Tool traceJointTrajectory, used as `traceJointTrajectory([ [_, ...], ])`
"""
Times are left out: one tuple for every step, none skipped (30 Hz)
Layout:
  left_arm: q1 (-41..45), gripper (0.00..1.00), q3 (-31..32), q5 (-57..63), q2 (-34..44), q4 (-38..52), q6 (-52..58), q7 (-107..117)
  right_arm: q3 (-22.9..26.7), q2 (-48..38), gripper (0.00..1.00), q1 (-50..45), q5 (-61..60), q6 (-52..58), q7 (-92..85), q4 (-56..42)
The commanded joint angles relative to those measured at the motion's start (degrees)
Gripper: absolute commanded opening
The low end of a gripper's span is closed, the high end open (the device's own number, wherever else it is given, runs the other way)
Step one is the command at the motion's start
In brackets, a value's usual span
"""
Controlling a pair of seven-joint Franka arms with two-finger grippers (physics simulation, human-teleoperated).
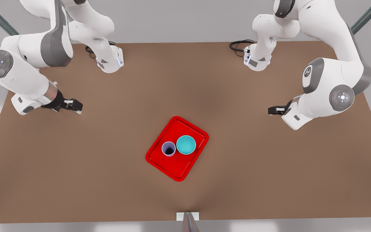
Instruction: Place the bowl on the tray with the left arm and the cup on the tray with the right arm
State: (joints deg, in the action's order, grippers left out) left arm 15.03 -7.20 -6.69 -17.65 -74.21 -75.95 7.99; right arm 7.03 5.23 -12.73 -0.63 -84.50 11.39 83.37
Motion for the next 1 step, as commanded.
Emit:
traceJointTrajectory([
  [0.0, 1.00, 0.0, 0.0, 0.1, 0.0, 0.4, -0.1, 0.0, -0.7, 1.00, -0.9, 0.9, 8.5, -9.5, 0.2],
])
